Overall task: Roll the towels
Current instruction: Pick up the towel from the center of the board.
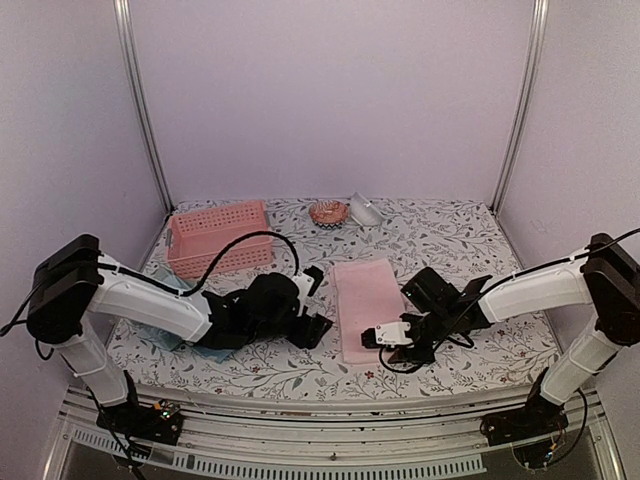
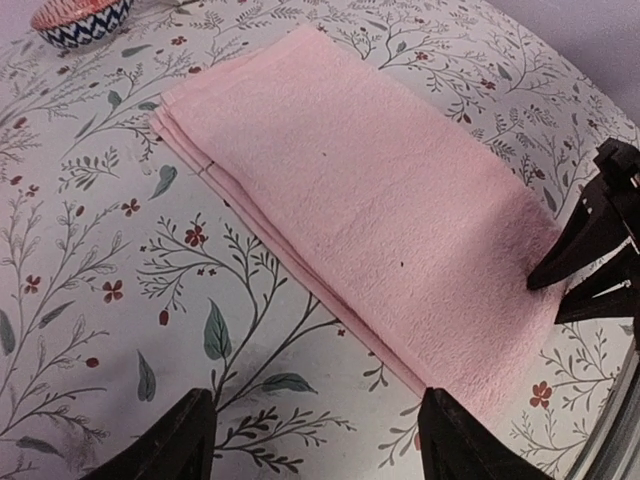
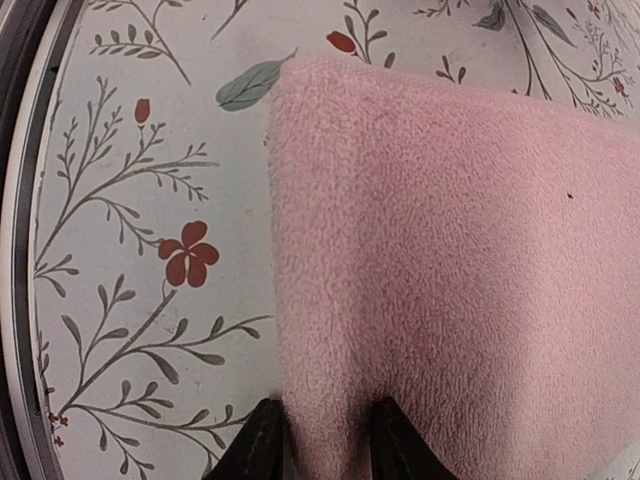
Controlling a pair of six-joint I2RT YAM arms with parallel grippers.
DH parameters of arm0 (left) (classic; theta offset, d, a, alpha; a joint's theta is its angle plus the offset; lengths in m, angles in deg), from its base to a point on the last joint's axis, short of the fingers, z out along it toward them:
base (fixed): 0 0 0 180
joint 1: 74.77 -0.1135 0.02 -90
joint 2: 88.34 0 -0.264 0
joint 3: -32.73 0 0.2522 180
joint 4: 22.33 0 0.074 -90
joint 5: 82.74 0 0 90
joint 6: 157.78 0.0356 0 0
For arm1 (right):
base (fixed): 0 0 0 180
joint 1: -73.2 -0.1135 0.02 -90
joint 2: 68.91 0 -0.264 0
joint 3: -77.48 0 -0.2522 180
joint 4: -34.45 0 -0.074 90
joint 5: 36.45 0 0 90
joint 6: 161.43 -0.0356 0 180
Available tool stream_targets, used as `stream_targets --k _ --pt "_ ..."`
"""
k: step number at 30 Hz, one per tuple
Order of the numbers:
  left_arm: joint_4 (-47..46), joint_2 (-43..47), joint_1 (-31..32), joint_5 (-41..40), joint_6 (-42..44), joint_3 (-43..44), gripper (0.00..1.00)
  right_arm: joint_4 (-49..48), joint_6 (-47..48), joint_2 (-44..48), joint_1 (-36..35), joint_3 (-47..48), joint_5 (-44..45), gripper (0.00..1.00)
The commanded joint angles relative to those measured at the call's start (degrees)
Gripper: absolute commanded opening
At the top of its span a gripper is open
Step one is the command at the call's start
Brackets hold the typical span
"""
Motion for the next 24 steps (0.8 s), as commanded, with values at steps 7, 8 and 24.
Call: stream_targets --k 7,8,24 --pt "-9.64 9.24 0.59 6.84 6.41 -10.68 0.63 11.66 -0.54 -5.24 0.68 7.34 -10.45 0.04" --pt "-10.53 10.21 0.77 8.75 7.83 -11.77 0.60 14.27 -0.60 -5.91 1.37 8.87 -13.86 0.04" --pt "-15.51 -0.30 9.98 19.44 32.06 -6.01 0.56 43.54 7.87 -29.34 10.18 27.16 -40.59 0.03"
